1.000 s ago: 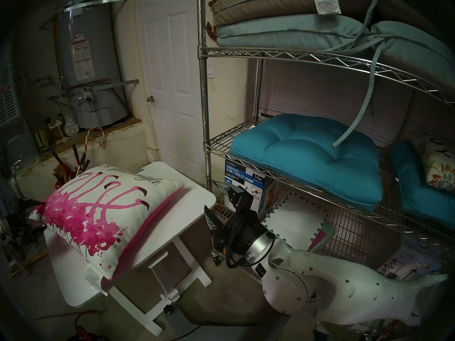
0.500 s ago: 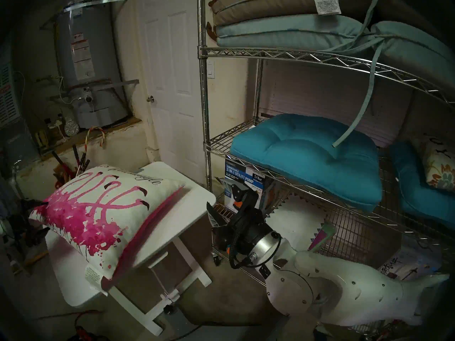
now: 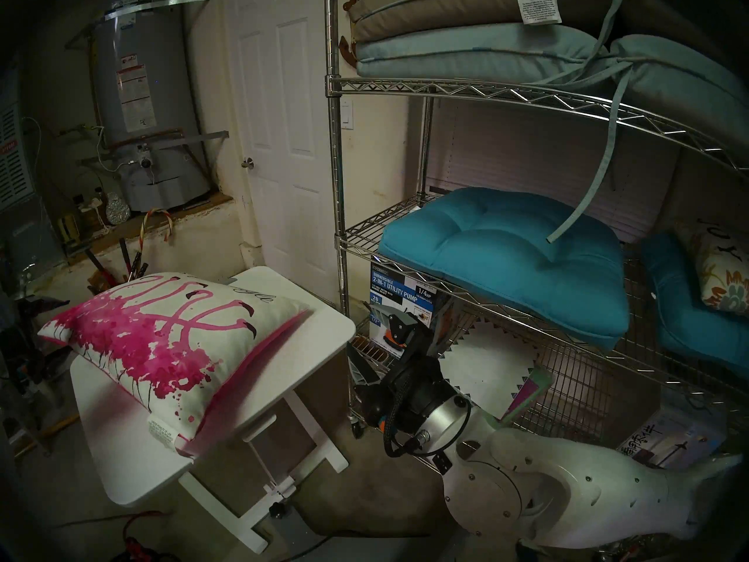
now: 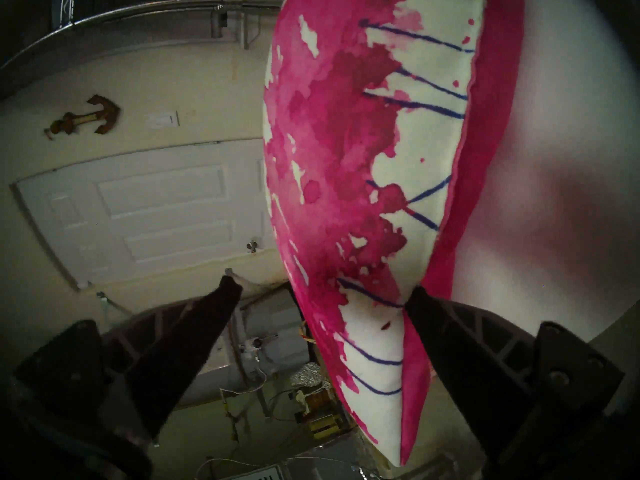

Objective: Take cushion off the shelf

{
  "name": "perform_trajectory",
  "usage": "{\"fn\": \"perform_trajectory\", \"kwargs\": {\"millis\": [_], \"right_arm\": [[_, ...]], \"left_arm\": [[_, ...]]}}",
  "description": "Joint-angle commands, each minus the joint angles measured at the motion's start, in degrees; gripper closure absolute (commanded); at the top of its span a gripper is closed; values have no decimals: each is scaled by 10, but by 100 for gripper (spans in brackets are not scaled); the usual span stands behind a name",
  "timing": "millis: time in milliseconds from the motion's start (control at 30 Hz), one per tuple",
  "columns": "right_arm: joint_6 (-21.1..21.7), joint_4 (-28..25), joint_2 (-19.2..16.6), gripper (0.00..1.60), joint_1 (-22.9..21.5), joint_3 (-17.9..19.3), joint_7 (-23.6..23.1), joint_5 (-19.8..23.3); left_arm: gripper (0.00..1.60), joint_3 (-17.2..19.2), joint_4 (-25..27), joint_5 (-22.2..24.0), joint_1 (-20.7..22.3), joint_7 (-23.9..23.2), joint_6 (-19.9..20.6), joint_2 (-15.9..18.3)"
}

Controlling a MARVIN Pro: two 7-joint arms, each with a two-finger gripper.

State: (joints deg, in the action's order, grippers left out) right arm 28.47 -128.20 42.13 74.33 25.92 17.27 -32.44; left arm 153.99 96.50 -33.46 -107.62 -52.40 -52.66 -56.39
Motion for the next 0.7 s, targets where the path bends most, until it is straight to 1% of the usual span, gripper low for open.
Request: {"fn": "perform_trajectory", "kwargs": {"millis": [0, 133, 167, 200, 267, 333, 433, 467, 500, 533, 667], "right_arm": [[-5, -17, -2, 0, 15, -1, 23, 0], [-8, -20, -12, 0, 28, 0, 37, 0], [-10, -20, -15, 0, 32, 0, 41, 0], [-11, -20, -18, 0, 35, 1, 44, 1], [-13, -22, -23, 0, 41, 4, 53, 2], [-17, -26, -32, 0, 51, 8, 68, 5], [-19, -31, -45, 0, 63, 16, 88, 11], [-21, -31, -49, 0, 67, 19, 96, 14], [-20, -35, -53, 0, 70, 22, 102, 17], [-21, -38, -57, 0, 73, 24, 108, 20], [-24, -49, -75, 0, 86, 35, 133, 31]], "left_arm": [[0, 33, 61, 47, -35, -24, 7, 10], [0, 43, 95, 72, -59, -33, 24, 2], [0, 47, 112, 77, -66, -38, 35, -4], [0, 47, 106, 87, -68, -39, 34, 2], [0, 51, 132, 98, -78, -48, 53, -3], [0, 49, 156, 117, -86, -64, 80, 0], [0, 39, 179, 128, -79, -73, 101, 6], [0, 37, 198, 129, -79, -81, 117, 3], [0, 26, 187, 136, -71, -77, 109, 15], [0, 23, 210, 132, -69, -82, 125, 9], [0, -11, 235, 135, -51, -83, 146, 28]]}}
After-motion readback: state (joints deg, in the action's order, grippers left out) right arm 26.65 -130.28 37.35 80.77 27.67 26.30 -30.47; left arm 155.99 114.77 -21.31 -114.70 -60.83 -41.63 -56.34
